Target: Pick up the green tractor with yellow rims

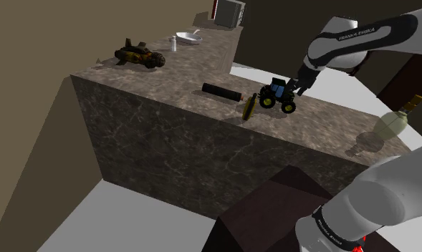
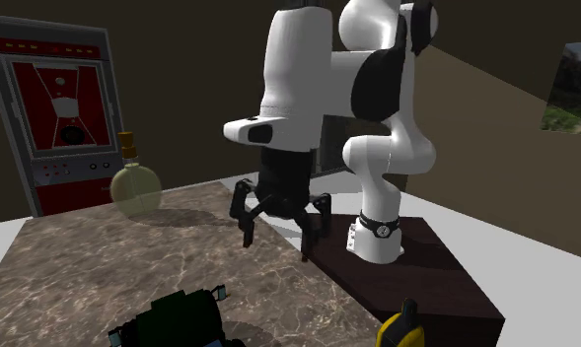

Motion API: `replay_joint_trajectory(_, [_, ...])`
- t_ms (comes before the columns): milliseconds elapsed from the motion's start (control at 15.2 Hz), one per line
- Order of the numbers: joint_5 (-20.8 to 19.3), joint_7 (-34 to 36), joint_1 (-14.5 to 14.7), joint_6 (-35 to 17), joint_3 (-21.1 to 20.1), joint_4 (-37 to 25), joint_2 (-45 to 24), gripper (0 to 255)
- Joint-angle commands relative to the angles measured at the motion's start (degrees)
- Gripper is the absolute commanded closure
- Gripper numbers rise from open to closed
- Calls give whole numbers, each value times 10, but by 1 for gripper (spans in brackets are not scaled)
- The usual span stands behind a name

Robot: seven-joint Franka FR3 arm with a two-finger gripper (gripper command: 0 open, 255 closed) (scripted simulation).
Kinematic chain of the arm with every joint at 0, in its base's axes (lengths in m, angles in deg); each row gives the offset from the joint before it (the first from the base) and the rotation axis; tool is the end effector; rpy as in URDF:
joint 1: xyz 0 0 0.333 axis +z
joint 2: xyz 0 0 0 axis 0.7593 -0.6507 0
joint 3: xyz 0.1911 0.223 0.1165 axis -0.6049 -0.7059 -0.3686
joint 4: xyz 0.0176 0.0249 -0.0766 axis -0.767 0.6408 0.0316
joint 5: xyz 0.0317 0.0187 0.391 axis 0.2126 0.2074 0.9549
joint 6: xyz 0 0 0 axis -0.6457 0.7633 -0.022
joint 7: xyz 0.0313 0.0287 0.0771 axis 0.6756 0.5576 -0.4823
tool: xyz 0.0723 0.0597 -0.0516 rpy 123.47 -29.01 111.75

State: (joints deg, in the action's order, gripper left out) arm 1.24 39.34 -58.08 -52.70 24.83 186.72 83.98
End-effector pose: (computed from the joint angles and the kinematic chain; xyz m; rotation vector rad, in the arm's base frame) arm 0.4028 -0.2575 0.4409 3.0277 -0.2738 0.2350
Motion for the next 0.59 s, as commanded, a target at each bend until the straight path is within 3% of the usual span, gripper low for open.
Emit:
replay_joint_trajectory(0, [15, -24, 0, -26, 19, -17, -38, 0])
replay_joint_trajectory(528, [131, -144, -17, -95, 65, -109, -199, 0])
